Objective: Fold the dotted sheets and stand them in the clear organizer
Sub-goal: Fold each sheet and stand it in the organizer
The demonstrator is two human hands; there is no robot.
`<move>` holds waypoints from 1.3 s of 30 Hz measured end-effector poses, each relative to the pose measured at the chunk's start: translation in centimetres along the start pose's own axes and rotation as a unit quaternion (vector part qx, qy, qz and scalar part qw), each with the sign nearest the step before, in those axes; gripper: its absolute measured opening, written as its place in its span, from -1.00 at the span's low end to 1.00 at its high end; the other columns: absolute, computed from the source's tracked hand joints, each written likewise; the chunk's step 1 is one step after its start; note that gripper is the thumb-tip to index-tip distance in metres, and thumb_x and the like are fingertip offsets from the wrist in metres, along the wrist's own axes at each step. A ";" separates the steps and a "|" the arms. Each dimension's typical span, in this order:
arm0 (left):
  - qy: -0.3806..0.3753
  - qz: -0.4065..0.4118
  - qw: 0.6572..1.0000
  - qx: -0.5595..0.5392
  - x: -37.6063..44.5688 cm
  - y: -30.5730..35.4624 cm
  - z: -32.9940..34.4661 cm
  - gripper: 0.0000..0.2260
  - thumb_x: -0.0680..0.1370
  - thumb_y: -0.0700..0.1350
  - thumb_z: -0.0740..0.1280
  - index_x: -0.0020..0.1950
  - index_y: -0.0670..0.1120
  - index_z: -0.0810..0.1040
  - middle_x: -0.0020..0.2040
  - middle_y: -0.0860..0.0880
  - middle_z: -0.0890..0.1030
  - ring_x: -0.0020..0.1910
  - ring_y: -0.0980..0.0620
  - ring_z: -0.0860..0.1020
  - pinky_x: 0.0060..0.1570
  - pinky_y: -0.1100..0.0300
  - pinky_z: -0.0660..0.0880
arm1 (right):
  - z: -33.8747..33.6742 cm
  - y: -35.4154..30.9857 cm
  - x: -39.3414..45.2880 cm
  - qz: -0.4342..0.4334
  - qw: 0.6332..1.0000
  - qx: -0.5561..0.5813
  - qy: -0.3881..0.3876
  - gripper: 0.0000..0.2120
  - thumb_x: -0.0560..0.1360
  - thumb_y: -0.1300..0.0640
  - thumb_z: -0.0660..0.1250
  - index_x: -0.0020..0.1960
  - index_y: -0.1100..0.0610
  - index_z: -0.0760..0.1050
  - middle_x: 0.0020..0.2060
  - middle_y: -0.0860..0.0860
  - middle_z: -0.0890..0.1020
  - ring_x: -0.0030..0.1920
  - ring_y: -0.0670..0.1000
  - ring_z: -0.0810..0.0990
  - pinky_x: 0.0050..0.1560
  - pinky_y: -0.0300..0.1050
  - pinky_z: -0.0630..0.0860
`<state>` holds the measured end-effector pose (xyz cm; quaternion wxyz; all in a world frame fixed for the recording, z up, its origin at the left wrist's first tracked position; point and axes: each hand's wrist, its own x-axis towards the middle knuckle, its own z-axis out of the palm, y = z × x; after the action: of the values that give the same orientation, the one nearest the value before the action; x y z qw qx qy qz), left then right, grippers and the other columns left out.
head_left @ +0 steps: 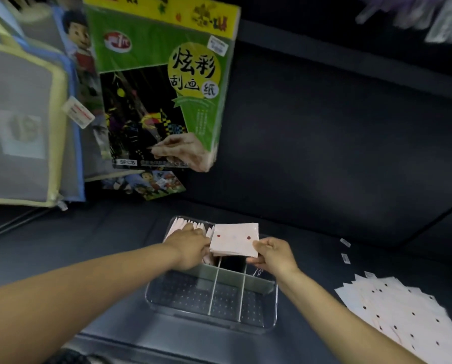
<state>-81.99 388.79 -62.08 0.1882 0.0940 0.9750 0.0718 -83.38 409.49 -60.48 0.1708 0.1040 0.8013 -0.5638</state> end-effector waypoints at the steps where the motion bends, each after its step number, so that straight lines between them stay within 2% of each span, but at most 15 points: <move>1: 0.004 0.000 1.000 -0.012 0.0 -0.3 0.1 -0.73 0.65 0.01 0.03 0.13 -0.02 0.48 0.24 -0.06 0.45 0.22 -0.08 0.28 0.21 0.05 0.31 | 0.3 -0.1 0.2 -0.005 1.000 -0.019 0.011 -0.86 0.57 0.21 0.24 -0.15 0.19 0.50 -0.14 0.11 0.66 -0.38 -0.05 0.67 -0.21 -0.12 0.62; 3: 0.011 -0.001 1.000 -0.026 0.0 -1.0 0.3 -0.71 0.65 0.01 0.03 0.17 0.02 0.51 0.25 -0.02 0.46 0.22 -0.06 0.29 0.22 0.06 0.32 | 0.7 -0.4 0.4 -0.022 0.996 -0.080 0.042 -0.83 0.56 0.21 0.23 -0.19 0.18 0.50 -0.25 0.08 0.67 -0.38 -0.01 0.68 -0.16 -0.01 0.61; 6: 0.022 0.007 0.999 -0.028 -0.1 -1.4 0.5 -0.67 0.65 0.02 0.04 0.33 0.05 0.47 0.30 -0.01 0.45 0.26 -0.06 0.28 0.25 0.06 0.31 | 1.4 -0.8 0.4 -0.057 0.978 -0.185 0.075 -0.81 0.53 0.21 0.20 -0.25 0.11 0.48 -0.43 0.00 0.66 -0.45 -0.06 0.65 -0.39 -0.17 0.51; 8: 0.032 0.018 0.999 -0.020 -0.1 -1.2 0.6 -0.66 0.65 0.03 0.04 0.34 0.04 0.46 0.30 -0.01 0.44 0.26 -0.06 0.28 0.25 0.06 0.31 | 2.1 -1.4 0.3 -0.073 0.964 -0.241 0.087 -0.78 0.49 0.21 0.19 -0.31 0.08 0.47 -0.50 0.01 0.64 -0.45 -0.06 0.64 -0.38 -0.18 0.50; 11: 0.047 0.037 0.998 -0.020 -0.1 -0.9 0.6 -0.67 0.64 0.05 0.05 0.30 0.01 0.48 0.26 0.00 0.46 0.24 -0.05 0.28 0.23 0.04 0.33 | 3.8 -2.6 0.5 -0.090 0.947 -0.298 0.083 -0.83 0.46 0.15 0.21 -0.26 0.12 0.51 -0.42 0.07 0.66 -0.32 0.03 0.67 -0.13 -0.07 0.60; 14: 0.057 0.049 0.997 -0.026 -0.1 -0.8 0.7 -0.66 0.64 0.06 0.06 0.36 0.04 0.43 0.26 0.01 0.45 0.24 -0.03 0.28 0.21 0.08 0.33 | 5.7 -3.1 1.1 -0.074 0.934 -0.345 0.051 -0.79 0.45 0.09 0.21 -0.09 0.18 0.55 -0.21 0.15 0.68 -0.14 0.13 0.66 -0.04 -0.02 0.59; 17: 0.059 0.059 0.996 -0.021 -0.1 -0.6 0.8 -0.66 0.64 0.06 0.06 0.38 0.06 0.41 0.25 0.01 0.45 0.23 -0.02 0.28 0.21 0.10 0.33 | 6.8 -2.6 1.9 -0.046 0.936 -0.350 0.010 -0.79 0.49 0.09 0.22 -0.14 0.18 0.57 -0.24 0.11 0.69 -0.17 0.07 0.68 -0.02 -0.03 0.60; 21: 0.057 0.073 0.995 -0.032 -0.2 -0.7 0.8 -0.68 0.63 0.04 0.09 0.38 0.12 0.40 0.23 0.03 0.46 0.21 0.00 0.29 0.22 0.08 0.34 | 6.9 -1.2 2.7 -0.016 0.956 -0.293 -0.024 -0.62 0.52 -0.07 0.30 -0.38 0.12 0.49 -0.48 -0.01 0.62 -0.44 -0.08 0.59 -0.10 -0.12 0.61; 25: 0.079 0.069 0.995 0.004 -0.6 -0.5 0.0 -0.68 0.63 0.02 0.11 0.38 0.13 0.37 0.27 0.02 0.44 0.24 -0.01 0.32 0.22 0.08 0.32 | 5.4 0.4 2.0 -0.035 0.972 -0.232 -0.015 -0.51 0.46 -0.26 0.28 -0.43 0.11 0.50 -0.54 -0.04 0.57 -0.40 -0.05 0.57 -0.10 -0.08 0.57; 28: 0.161 0.071 0.983 0.049 -0.7 0.6 -1.0 -0.72 0.61 0.01 0.13 0.32 0.09 0.40 0.24 0.02 0.42 0.22 -0.01 0.34 0.15 0.10 0.28 | 2.1 2.6 0.1 -0.080 0.964 -0.252 0.003 -0.51 0.47 -0.25 0.26 -0.42 0.11 0.50 -0.58 -0.05 0.56 -0.42 -0.07 0.57 -0.20 -0.15 0.51; 32: 0.224 0.117 0.967 0.013 -0.5 4.5 -1.6 -0.75 0.62 0.04 0.12 0.25 0.07 0.45 0.17 0.05 0.46 0.16 0.01 0.38 0.07 0.12 0.31 | -6.6 7.9 -2.3 -0.081 0.940 -0.329 0.040 -0.63 0.49 -0.16 0.29 -0.37 0.04 0.45 -0.39 -0.02 0.64 -0.29 -0.04 0.59 -0.21 -0.12 0.48; 36: 0.186 0.193 0.963 0.008 -0.3 10.6 0.1 -0.76 0.62 0.05 0.12 0.23 0.06 0.46 0.17 0.07 0.48 0.17 0.03 0.40 0.16 0.10 0.36 | -17.3 14.1 -4.1 -0.013 0.946 -0.305 0.107 -0.85 0.50 0.02 0.36 -0.18 0.09 0.54 -0.20 0.04 0.67 -0.10 0.06 0.63 -0.10 -0.13 0.45; 39: 0.142 0.249 0.958 0.021 -0.1 15.2 2.6 -0.75 0.63 0.05 0.11 0.23 0.04 0.46 0.18 0.07 0.48 0.18 0.03 0.41 0.20 0.13 0.35 | -24.1 18.3 -5.6 0.025 0.934 -0.316 0.164 -0.77 0.51 0.06 0.36 0.10 0.16 0.54 0.05 0.09 0.61 0.08 0.09 0.57 0.00 -0.17 0.42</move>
<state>-78.47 403.81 -61.79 0.0215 0.3266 0.9387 0.1081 -75.38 438.58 -66.82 0.0750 0.1557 0.9522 -0.2517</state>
